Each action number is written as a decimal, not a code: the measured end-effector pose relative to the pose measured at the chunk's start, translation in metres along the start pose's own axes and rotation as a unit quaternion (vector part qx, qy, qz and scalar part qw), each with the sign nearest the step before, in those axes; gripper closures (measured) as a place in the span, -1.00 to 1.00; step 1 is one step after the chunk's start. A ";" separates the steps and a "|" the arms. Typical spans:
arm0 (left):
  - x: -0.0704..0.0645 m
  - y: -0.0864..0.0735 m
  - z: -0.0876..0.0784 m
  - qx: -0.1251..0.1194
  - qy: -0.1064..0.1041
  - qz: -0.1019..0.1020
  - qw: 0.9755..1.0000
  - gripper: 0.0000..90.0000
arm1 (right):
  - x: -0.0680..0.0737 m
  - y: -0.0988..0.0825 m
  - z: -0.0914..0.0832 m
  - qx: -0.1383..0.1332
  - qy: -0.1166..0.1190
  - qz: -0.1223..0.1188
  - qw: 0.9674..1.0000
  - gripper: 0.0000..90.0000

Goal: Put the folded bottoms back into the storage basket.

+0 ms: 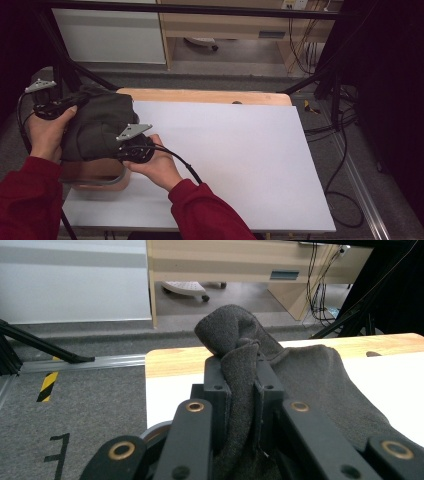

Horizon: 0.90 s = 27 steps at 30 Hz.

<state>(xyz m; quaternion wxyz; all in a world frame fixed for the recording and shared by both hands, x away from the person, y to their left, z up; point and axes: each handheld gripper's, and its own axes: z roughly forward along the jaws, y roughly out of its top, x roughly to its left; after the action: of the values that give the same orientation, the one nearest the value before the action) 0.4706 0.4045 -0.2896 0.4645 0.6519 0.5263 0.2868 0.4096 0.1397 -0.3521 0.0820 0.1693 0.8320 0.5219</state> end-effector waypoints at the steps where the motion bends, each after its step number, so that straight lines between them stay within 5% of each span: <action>1: 0.001 -0.001 0.000 0.000 0.000 0.000 1.000 0.78 | 0.000 0.000 0.000 0.001 0.001 0.000 1.000 0.47; 17: 0.014 -0.012 -0.012 -0.016 -0.004 -0.022 1.000 0.78 | 0.009 0.002 0.009 0.003 0.006 -0.004 1.000 0.47; 27: 0.020 -0.018 -0.016 0.000 -0.005 -0.017 1.000 0.78 | 0.018 -0.001 0.016 0.002 0.016 -0.004 1.000 0.47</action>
<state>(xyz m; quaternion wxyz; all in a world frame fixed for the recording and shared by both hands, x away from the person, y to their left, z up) 0.4554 0.4286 -0.3018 0.4723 0.6440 0.5349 0.2756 0.3974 0.1597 -0.3599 0.0704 0.1579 0.8352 0.5221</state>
